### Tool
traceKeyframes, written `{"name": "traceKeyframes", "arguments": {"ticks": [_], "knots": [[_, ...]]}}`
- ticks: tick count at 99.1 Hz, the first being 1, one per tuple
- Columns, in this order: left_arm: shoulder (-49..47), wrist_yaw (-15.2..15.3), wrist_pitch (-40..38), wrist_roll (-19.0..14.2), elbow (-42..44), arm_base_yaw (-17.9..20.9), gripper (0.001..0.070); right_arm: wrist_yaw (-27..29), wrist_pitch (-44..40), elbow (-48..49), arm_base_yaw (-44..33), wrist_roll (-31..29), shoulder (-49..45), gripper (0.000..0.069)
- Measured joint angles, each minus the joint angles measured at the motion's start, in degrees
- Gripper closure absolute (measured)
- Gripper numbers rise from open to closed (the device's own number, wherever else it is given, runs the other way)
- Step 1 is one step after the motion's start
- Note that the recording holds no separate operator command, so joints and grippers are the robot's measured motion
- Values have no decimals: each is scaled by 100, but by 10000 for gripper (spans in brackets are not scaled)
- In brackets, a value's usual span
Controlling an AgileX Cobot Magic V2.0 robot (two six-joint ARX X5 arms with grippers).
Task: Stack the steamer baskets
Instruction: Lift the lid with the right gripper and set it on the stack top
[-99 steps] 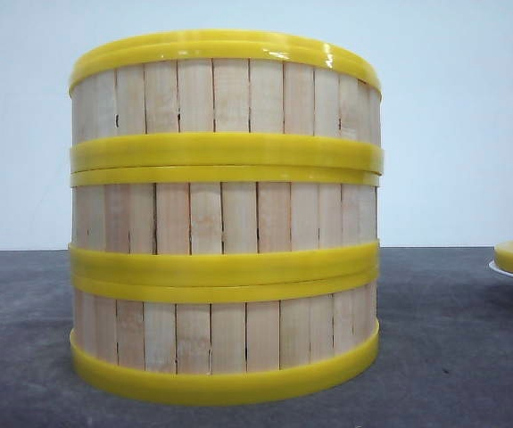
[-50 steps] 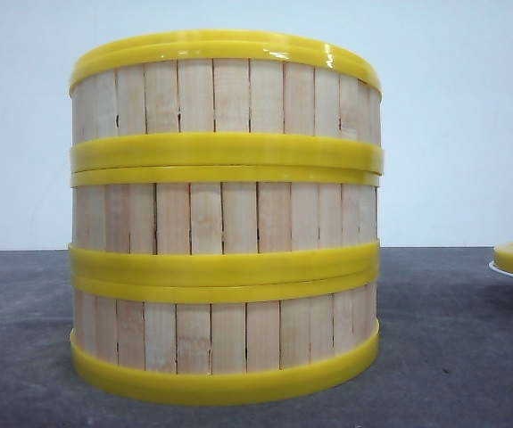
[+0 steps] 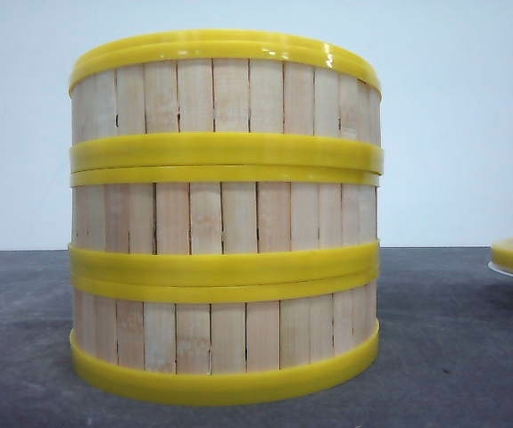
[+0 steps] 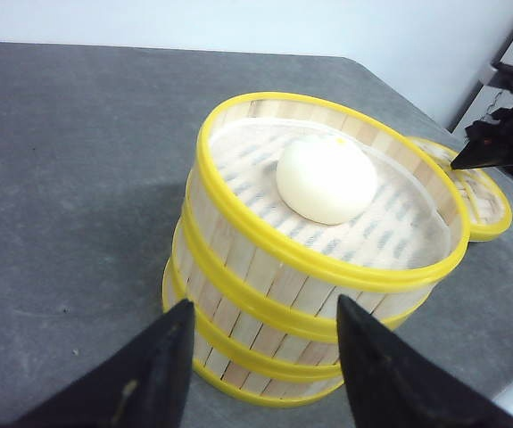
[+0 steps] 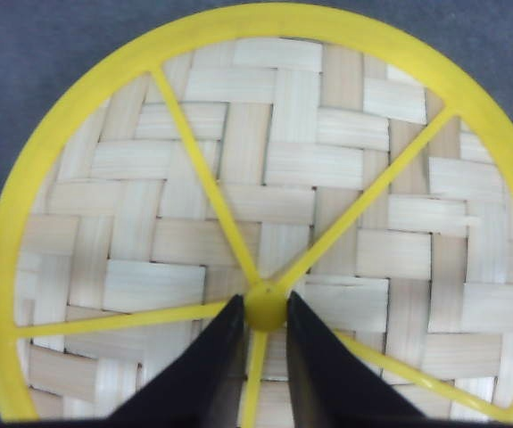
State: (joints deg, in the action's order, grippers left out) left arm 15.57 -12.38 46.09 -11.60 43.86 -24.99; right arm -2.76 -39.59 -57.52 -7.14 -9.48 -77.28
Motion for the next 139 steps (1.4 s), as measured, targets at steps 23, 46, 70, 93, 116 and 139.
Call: {"name": "traceKeyframes", "arguments": {"ticks": [23,46,70,93,116,139], "knots": [[0,0,-2,0,0,0,410,-166,-378,-933,280,15,584,636],[0,0,-46,0,0,0,410,-345,-1174,-2020,1193,232,702,637],[0,0,-149,0,0,0,410,-369,-1508,-2959,2702,369,702,638],[0,0,-153,0,0,0,410,-341,-1961,-3683,4205,380,214,639],[0,0,-151,0,0,0,410,-9,-2391,-4374,5101,590,-686,639],[0,0,-131,-2,0,0,410,111,-2684,-4811,5414,782,-1480,639]]}}
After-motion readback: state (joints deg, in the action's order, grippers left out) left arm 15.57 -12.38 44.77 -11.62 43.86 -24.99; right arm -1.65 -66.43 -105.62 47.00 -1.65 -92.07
